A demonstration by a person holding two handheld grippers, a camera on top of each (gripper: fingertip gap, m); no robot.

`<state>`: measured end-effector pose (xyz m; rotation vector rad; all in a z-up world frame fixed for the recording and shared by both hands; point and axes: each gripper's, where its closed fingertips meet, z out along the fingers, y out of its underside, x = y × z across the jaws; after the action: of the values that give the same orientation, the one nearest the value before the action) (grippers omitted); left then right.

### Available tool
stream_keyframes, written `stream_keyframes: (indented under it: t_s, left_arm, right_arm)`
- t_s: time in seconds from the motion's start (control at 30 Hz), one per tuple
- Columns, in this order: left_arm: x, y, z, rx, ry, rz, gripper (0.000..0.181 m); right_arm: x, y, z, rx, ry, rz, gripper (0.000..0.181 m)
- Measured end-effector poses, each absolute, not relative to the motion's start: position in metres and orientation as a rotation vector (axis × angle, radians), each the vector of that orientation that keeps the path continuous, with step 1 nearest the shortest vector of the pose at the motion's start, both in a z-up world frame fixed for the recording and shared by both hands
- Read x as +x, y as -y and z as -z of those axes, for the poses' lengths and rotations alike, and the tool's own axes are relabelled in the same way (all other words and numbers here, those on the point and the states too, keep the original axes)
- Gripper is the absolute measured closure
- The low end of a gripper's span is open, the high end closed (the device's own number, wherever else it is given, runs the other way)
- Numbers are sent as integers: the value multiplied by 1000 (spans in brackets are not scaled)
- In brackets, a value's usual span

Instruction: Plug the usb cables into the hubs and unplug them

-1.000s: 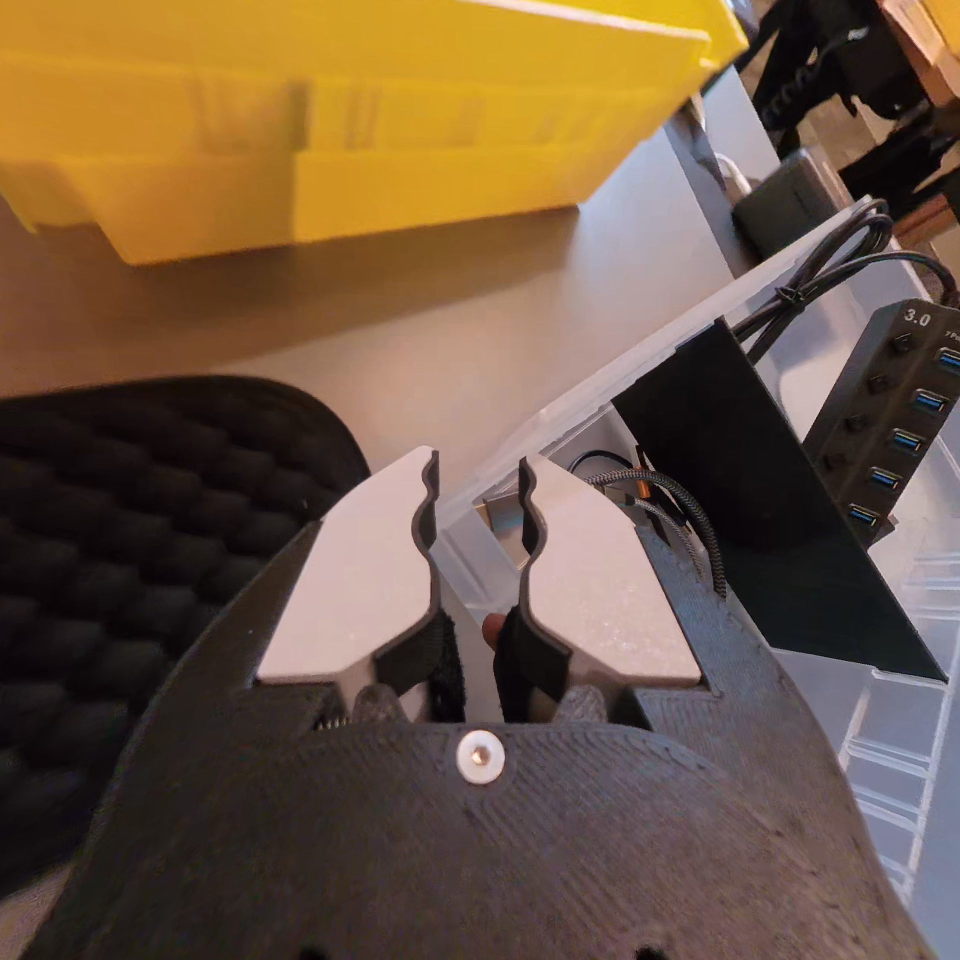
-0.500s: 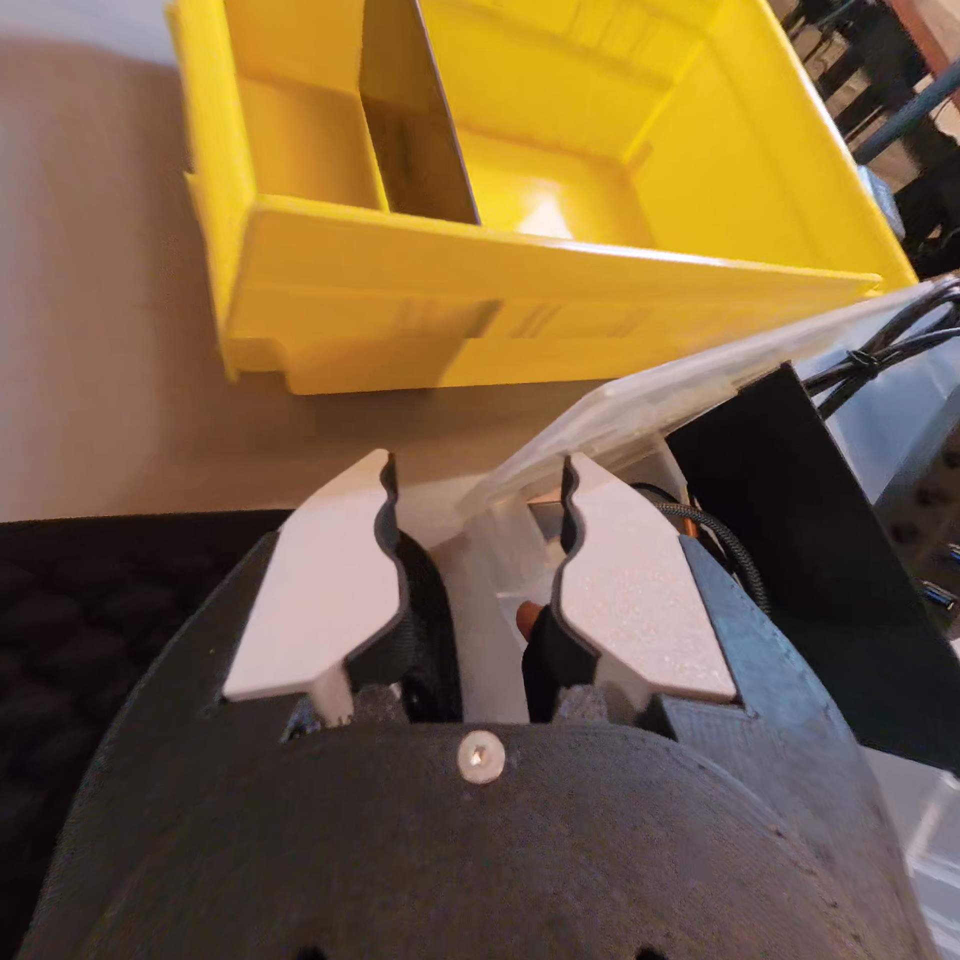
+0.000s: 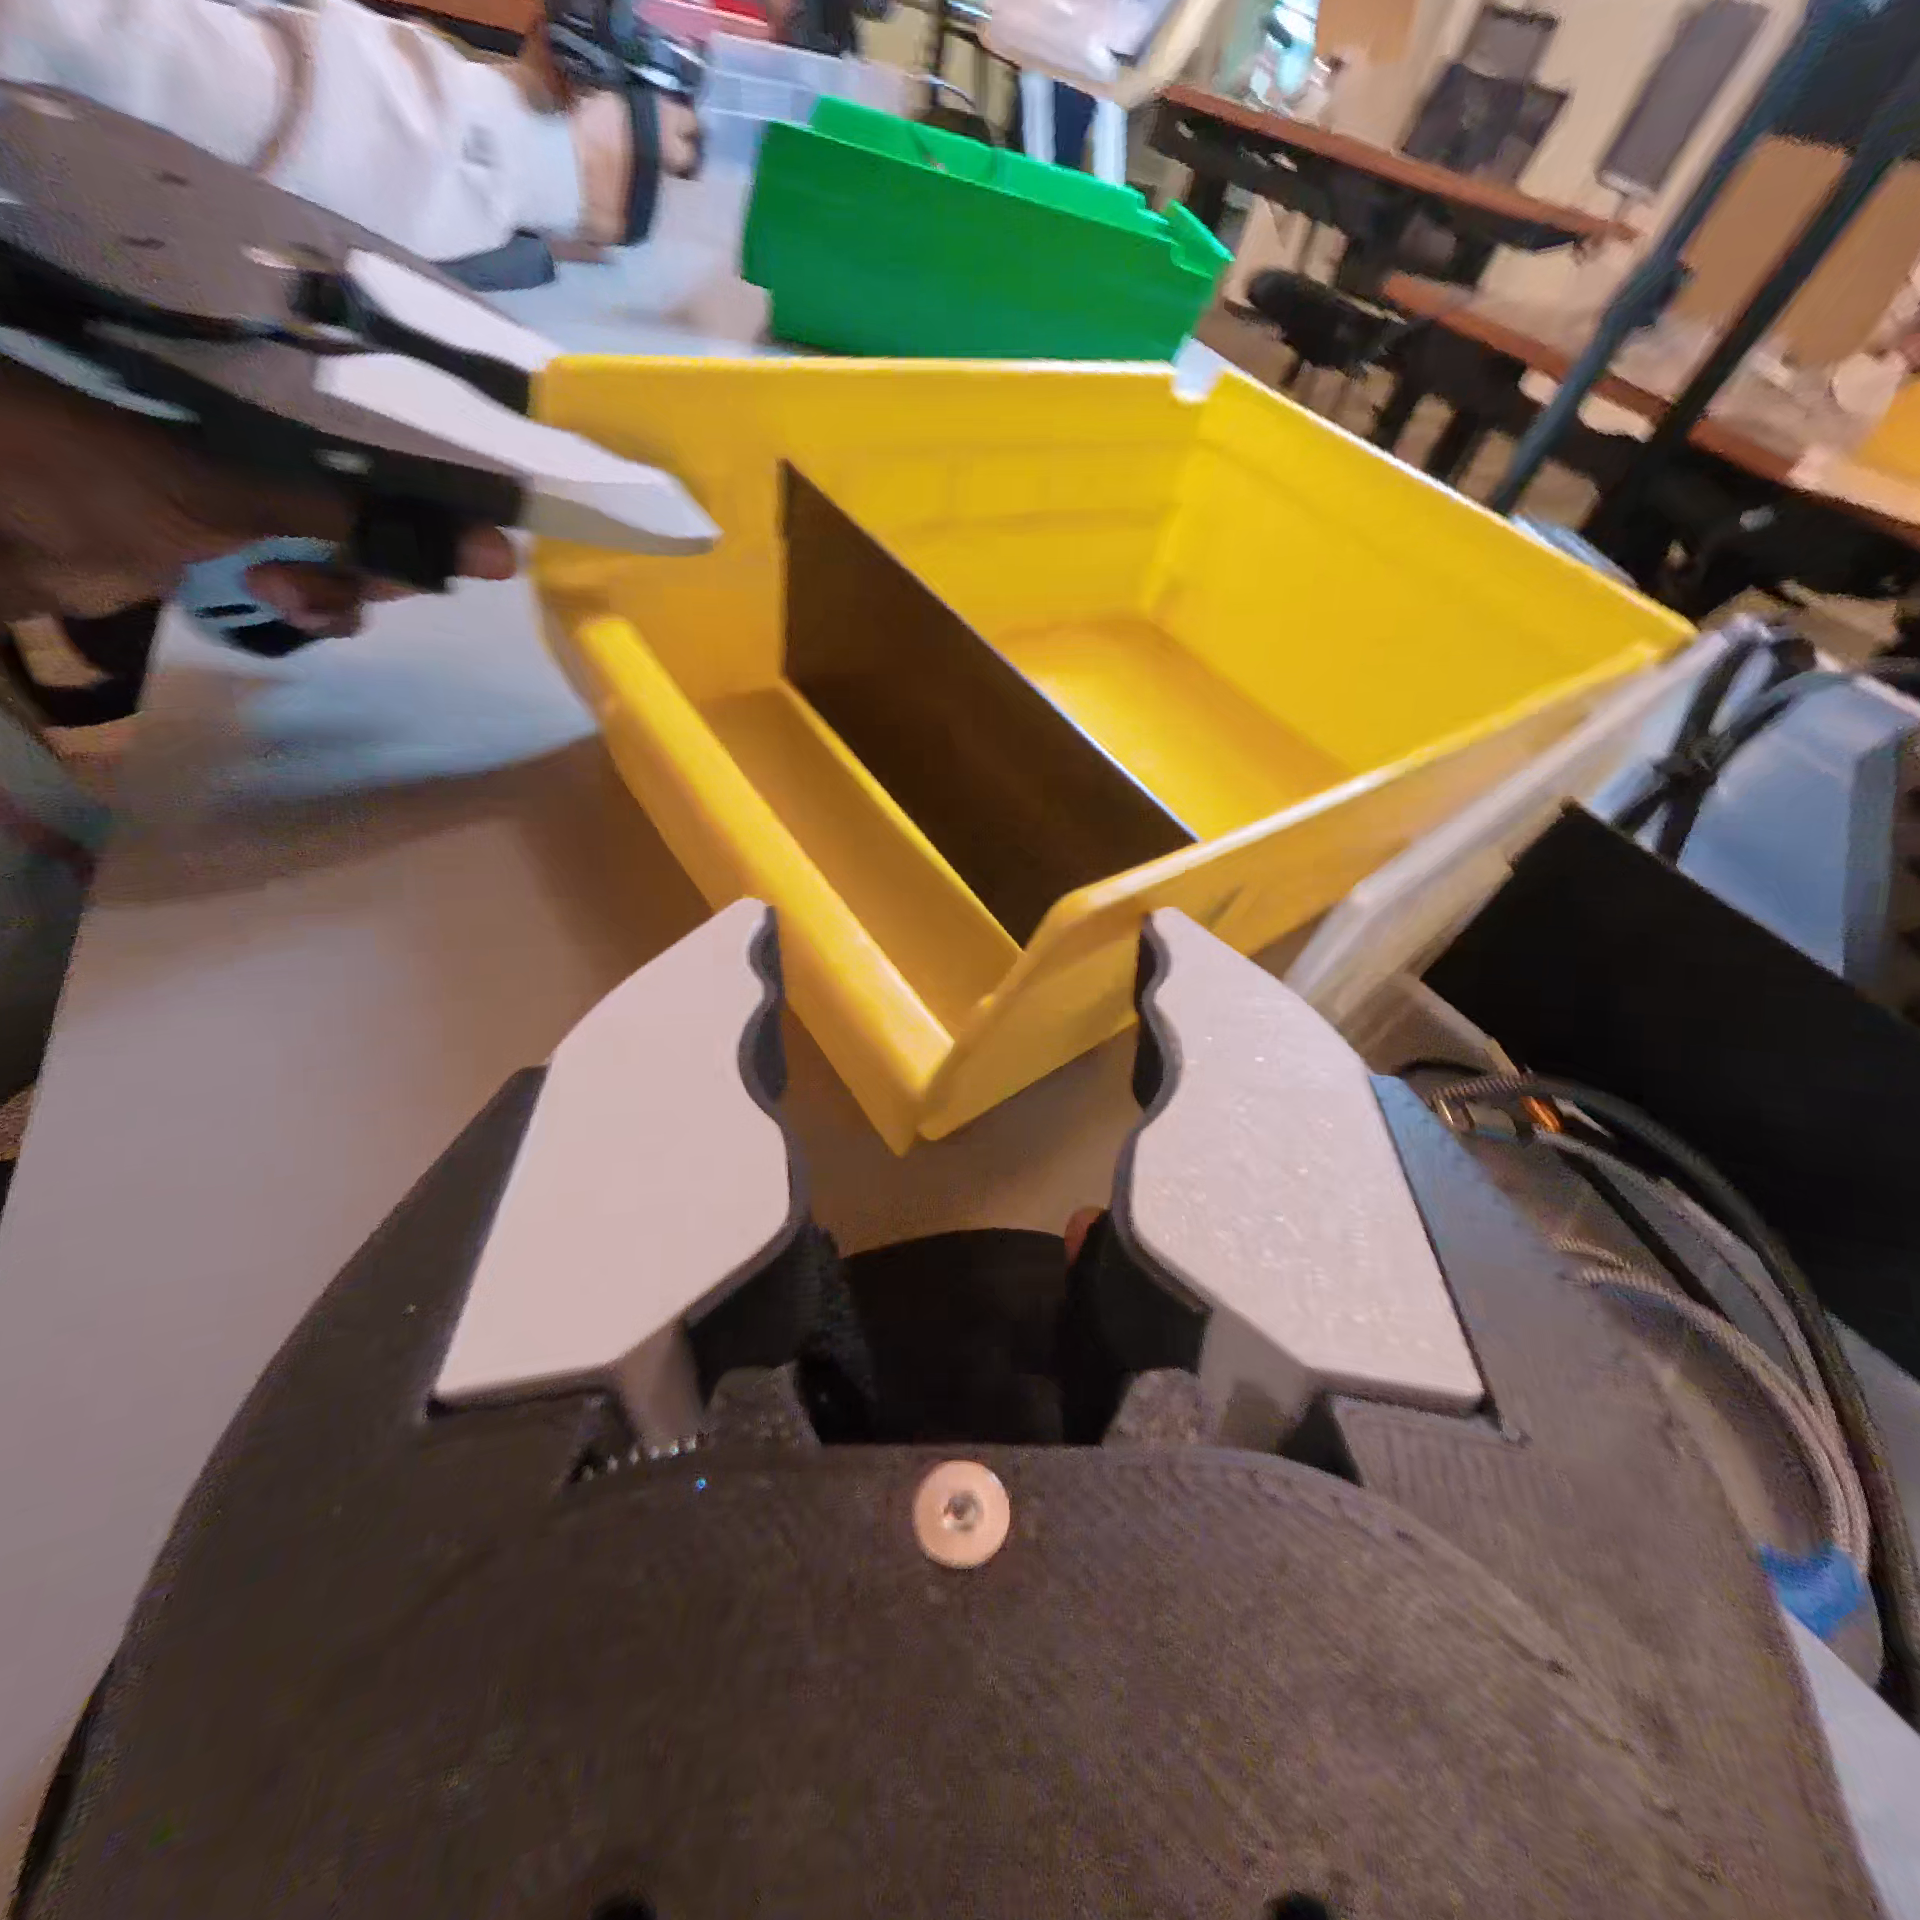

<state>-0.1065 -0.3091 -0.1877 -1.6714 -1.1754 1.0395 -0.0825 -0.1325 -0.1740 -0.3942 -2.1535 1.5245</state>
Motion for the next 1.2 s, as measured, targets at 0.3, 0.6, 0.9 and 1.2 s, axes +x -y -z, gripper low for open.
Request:
stream_keyframes:
  t_s: [0.3,0.6,0.9,1.2]
  left_arm:
    - [-113,308,187,-1691,1235,-1130,169]
    - [-79,272,60,-1386,991,-1483,172]
    - [-88,100,17,-1165,654,-1305,170]
    - [-154,-127,85,-1528,562,-906,171]
  right_arm:
    - [-107,122,184,-452,2142,-1329,159]
    - [-89,87,97,-211,1719,-1385,162]
    - [-66,-87,56,-314,1471,-1176,163]
    - [-62,-287,123,-718,1572,-847,163]
